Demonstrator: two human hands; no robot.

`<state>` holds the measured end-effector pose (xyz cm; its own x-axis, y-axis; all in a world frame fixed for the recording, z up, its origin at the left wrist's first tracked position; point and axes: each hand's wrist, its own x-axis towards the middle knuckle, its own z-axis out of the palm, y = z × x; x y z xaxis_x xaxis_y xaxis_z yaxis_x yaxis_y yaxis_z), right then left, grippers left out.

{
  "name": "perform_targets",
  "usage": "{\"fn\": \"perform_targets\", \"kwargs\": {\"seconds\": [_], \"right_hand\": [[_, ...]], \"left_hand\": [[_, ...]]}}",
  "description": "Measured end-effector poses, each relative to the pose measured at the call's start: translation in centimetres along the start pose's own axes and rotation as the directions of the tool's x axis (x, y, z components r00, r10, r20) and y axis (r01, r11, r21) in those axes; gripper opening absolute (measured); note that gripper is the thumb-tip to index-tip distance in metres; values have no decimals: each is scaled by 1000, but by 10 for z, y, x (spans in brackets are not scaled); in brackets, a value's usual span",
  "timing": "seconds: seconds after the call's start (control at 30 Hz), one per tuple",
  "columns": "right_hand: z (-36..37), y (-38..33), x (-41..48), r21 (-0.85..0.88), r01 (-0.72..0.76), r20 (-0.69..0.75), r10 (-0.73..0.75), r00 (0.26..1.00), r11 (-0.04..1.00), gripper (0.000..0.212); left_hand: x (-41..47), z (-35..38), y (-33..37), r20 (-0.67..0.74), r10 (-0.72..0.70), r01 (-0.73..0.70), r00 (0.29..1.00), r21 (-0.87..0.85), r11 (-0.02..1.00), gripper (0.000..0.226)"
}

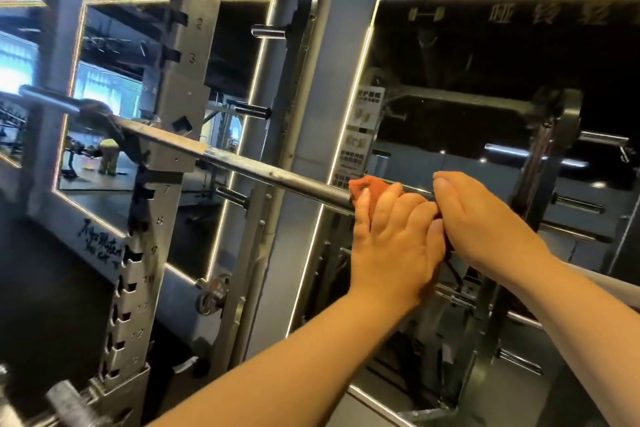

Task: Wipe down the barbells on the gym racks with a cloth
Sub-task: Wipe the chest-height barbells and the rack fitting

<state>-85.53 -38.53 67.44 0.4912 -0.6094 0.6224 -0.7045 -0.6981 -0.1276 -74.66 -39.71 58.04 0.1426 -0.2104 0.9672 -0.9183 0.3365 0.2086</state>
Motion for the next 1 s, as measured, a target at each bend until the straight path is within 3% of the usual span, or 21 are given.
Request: {"fn": "perform_targets", "kwargs": {"seconds": [0.1,0.2,0.27,0.37,0.4,0.47,0.53,0.57,0.67,0.73,0.8,0.93,1.0], "right_hand": [[-2,-9,-8,-245,95,128,-65,990,965,40],[-2,-14,-9,-214,84,133,-56,990,973,38],[1,-10,-6,-222,108,117,-84,990,969,23],[9,-2,-2,-414,190,70,-176,982,890,6],[11,1,0,-434,206,63,-199,978,877,10],[13,5,2,-512,254,52,-266,963,821,16],[12,2,2,-578,247,97,-235,967,778,25],[13,0,4,-596,237,117,-209,971,767,42],[19,-2,16,-543,235,144,-187,972,806,91],[27,-3,25,-481,206,139,-158,978,852,93],[32,-6,33,-472,184,150,-127,981,863,91],[36,-16,35,-484,188,162,-124,979,854,79],[38,-24,38,-450,195,161,-136,978,872,72]], "left_hand": [[9,-16,-38,-5,-63,63,998,14,998,35],[29,-29,-61,-93,-369,364,925,-66,929,45],[33,-27,-49,-83,-463,460,882,-60,886,51],[11,-13,-13,14,-232,232,973,26,972,50],[2,-9,-7,46,-134,133,990,24,991,47],[-4,-9,-16,82,-66,63,994,35,997,49],[0,-10,-39,25,-98,97,995,35,995,50],[3,-11,-49,-33,-173,173,984,-11,985,52],[23,-18,-73,-119,-539,487,833,-302,819,57],[35,-19,-70,-89,-650,572,755,-395,719,61],[34,-19,-52,-59,-646,579,761,-388,717,66],[8,-13,-36,-13,-467,434,884,-344,833,60],[12,-16,-51,-34,-460,422,887,-346,838,58]]}}
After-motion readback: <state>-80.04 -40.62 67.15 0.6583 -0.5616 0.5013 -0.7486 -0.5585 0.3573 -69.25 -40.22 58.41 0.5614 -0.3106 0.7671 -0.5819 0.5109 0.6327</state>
